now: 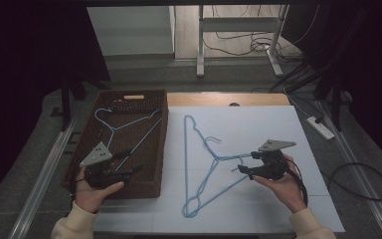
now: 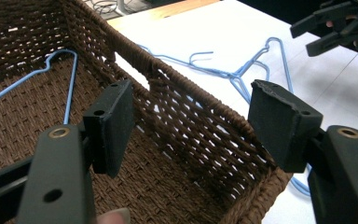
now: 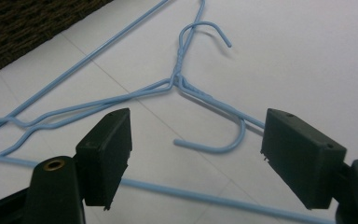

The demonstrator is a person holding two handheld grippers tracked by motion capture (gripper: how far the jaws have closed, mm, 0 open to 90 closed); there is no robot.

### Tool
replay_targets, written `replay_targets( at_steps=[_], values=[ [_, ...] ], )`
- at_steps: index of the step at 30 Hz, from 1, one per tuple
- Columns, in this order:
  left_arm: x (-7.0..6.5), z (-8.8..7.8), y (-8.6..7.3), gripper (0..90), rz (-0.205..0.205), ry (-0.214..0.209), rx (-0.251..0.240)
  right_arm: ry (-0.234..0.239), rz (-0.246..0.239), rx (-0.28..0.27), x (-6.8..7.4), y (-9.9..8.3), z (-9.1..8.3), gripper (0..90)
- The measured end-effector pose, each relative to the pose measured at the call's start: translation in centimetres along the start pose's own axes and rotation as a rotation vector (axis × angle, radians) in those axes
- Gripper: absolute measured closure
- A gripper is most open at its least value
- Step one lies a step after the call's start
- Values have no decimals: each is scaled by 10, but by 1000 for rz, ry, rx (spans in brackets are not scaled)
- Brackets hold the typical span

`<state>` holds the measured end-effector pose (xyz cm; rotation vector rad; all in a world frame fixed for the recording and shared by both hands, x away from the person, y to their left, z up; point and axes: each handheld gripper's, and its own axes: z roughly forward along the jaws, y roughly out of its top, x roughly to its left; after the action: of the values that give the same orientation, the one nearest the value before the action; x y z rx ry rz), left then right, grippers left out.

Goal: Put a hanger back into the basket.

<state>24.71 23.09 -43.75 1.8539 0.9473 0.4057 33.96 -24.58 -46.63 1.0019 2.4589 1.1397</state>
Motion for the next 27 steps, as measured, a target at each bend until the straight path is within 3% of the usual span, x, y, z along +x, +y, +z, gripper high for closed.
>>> replay_targets(
  at_steps=[15, 22, 27],
  values=[
    [-2, 3, -2, 324, -4, -8, 14, 7, 12, 95, 5, 27, 45, 391],
    [-3, 3, -2, 326, 0, -9, 11, 16, 13, 154, 4, 40, 85, 445],
    [-3, 5, -3, 325, 1, -10, 18, 21, 16, 178, 6, 44, 102, 488]
  ],
)
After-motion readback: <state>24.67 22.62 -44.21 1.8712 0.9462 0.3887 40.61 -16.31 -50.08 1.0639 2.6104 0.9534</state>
